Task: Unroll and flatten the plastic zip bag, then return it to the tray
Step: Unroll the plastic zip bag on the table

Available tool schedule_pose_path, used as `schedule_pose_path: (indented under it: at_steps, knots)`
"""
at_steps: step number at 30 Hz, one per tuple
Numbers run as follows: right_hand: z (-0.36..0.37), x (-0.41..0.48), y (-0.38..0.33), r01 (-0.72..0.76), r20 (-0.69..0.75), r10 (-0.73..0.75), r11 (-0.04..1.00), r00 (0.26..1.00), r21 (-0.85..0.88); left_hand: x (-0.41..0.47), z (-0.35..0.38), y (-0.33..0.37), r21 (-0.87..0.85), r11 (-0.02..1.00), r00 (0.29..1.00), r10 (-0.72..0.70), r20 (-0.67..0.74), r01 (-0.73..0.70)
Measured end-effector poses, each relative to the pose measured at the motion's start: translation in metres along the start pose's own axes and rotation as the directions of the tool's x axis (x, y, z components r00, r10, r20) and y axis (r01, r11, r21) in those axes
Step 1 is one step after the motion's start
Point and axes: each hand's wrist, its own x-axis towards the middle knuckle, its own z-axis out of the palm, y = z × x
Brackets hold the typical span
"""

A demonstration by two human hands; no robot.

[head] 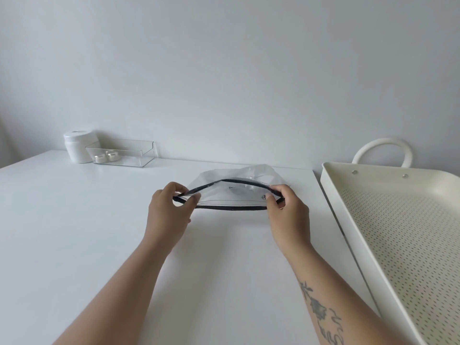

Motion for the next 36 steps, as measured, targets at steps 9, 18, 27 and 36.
schedule_pose_path:
  at_steps: [9, 18, 27, 36]
  knots:
    - [-0.004, 0.001, -0.001, -0.066, -0.064, 0.054, 0.976, 0.996, -0.209, 0.003, 0.0, 0.005, 0.119, 0.978, 0.982, 0.182, -0.058, -0.174]
    - [-0.003, -0.001, 0.0, -0.101, -0.026, 0.098, 0.986, 0.995, -0.135, 0.0, 0.001, 0.002, 0.284, 0.945, 0.987, 0.163, 0.012, -0.16]
    - [0.002, -0.005, -0.009, -0.034, 0.228, -0.011, 0.98, 0.974, 0.194, -0.022, 0.013, 0.021, 0.536, 0.678, 0.862, 0.445, 0.244, -0.502]
    - [0.001, -0.009, -0.016, -0.041, 0.457, -0.067, 0.974, 0.887, 0.221, -0.016, 0.015, 0.024, 0.542, 0.703, 0.865, 0.493, 0.097, -0.461]
